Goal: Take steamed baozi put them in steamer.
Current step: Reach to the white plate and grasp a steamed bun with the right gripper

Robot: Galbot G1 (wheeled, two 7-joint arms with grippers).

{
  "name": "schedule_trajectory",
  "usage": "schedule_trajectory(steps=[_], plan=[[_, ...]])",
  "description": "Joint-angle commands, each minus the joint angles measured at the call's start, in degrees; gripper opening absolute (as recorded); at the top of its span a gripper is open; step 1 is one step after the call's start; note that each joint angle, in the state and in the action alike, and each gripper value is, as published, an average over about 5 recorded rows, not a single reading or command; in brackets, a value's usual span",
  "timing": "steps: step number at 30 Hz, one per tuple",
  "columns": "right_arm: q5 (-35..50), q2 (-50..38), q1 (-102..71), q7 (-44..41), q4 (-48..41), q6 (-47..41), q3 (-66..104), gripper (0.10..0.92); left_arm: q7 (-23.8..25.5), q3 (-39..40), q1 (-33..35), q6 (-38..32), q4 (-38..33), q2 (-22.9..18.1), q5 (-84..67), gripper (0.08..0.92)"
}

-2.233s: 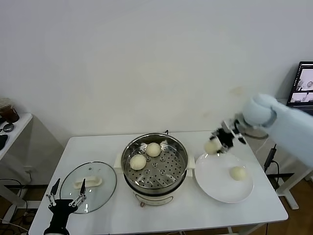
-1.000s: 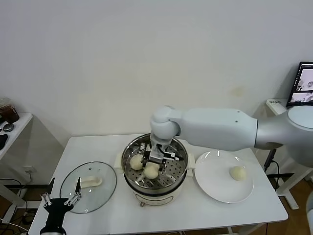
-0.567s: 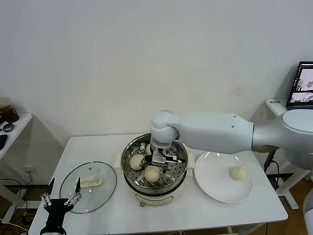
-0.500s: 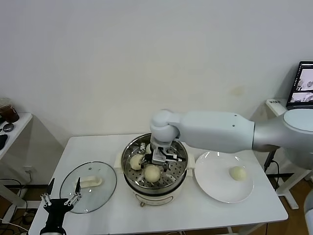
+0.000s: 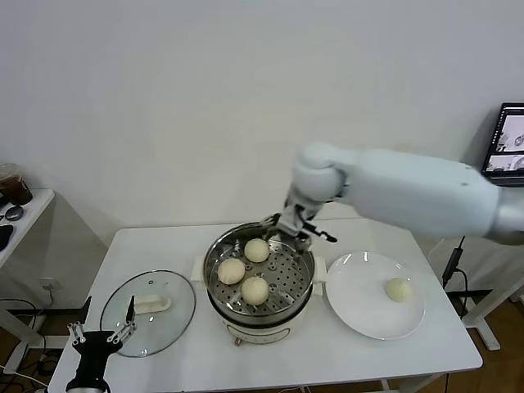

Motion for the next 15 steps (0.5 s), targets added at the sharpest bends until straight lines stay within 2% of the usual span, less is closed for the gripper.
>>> schedule_trajectory(steps=[1, 7, 15], plan=[[1.33, -21.69, -4.51, -2.67, 2.90, -22.19, 5.44, 0.823, 0.05, 0.59, -0.02, 0.02, 0.09, 0.14, 0.24, 0.823], [-4.54, -29.23, -20.00, -1.79, -0.13, -19.54, 16.15, 0.823, 0.09, 0.91, -0.14, 0.07, 0.34, 0.35, 0.50, 0.823], [-12.87, -30.16, -40.73, -2.09, -7.63, -11.09, 32.20, 0.823, 0.15, 1.09, 0.07, 0.20, 0.59, 0.28, 0.97, 0.823]])
